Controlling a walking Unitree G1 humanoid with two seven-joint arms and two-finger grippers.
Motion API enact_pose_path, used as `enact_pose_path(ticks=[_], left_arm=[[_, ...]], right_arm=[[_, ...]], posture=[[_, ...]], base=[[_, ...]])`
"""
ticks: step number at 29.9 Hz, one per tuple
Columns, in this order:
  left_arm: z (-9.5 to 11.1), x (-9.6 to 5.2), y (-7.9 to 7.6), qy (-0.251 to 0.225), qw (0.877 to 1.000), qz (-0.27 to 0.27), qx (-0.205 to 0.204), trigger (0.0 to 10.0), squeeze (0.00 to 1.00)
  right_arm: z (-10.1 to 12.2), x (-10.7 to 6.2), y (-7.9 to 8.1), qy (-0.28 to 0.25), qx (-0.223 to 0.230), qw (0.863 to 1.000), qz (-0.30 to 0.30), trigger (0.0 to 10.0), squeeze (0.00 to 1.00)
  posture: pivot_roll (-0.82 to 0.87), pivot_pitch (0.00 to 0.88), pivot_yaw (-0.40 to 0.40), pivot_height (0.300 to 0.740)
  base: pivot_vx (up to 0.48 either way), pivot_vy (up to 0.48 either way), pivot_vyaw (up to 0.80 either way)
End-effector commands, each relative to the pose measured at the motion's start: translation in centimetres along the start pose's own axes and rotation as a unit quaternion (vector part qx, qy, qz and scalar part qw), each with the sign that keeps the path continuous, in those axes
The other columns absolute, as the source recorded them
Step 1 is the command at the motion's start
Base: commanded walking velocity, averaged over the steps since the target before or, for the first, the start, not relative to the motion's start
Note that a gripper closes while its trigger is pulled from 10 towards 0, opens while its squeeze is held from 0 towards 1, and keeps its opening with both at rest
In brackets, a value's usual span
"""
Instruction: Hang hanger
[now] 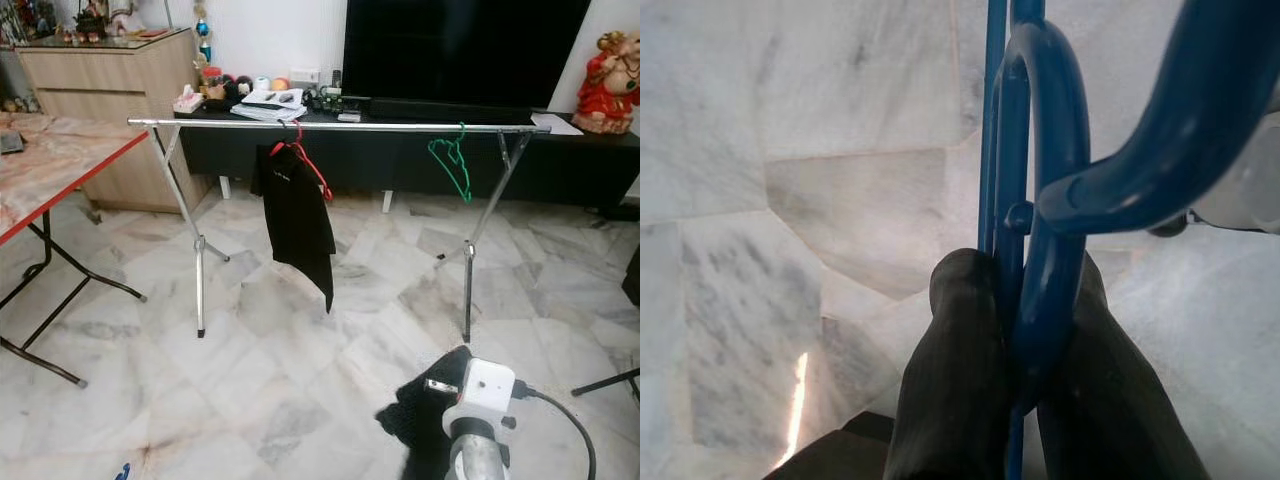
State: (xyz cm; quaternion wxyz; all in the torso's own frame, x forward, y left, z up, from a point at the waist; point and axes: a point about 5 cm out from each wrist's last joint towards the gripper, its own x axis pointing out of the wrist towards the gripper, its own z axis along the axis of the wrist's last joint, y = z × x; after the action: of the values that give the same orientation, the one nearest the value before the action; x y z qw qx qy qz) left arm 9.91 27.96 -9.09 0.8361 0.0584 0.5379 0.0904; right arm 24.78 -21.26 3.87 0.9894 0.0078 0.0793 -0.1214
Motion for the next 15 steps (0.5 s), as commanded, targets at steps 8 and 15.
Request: enact_pose_path(ticks=[8,15], left_arm=[[-1.4,-0.2,-0.2,0.02,1.0,0.009,-0.001,10.0,0.0],[-2.5,-0.4,-0.8,0.024,1.0,-0.001,0.006,10.0,0.0]], right_arm=[[0.9,-1.1,0.3,-0.015,-0.004,1.0,0.0,1.6,0.0],[0.9,-0.6,1.5,-0.002,-0.006,1.0,0.006,10.0,0.0]], posture=[[0.04,0.0,0.028,0.74],[0.08,0.0,0.0,0.74]], base=[[0.0,0.0,0.0],[0.0,0.0,0.0]])
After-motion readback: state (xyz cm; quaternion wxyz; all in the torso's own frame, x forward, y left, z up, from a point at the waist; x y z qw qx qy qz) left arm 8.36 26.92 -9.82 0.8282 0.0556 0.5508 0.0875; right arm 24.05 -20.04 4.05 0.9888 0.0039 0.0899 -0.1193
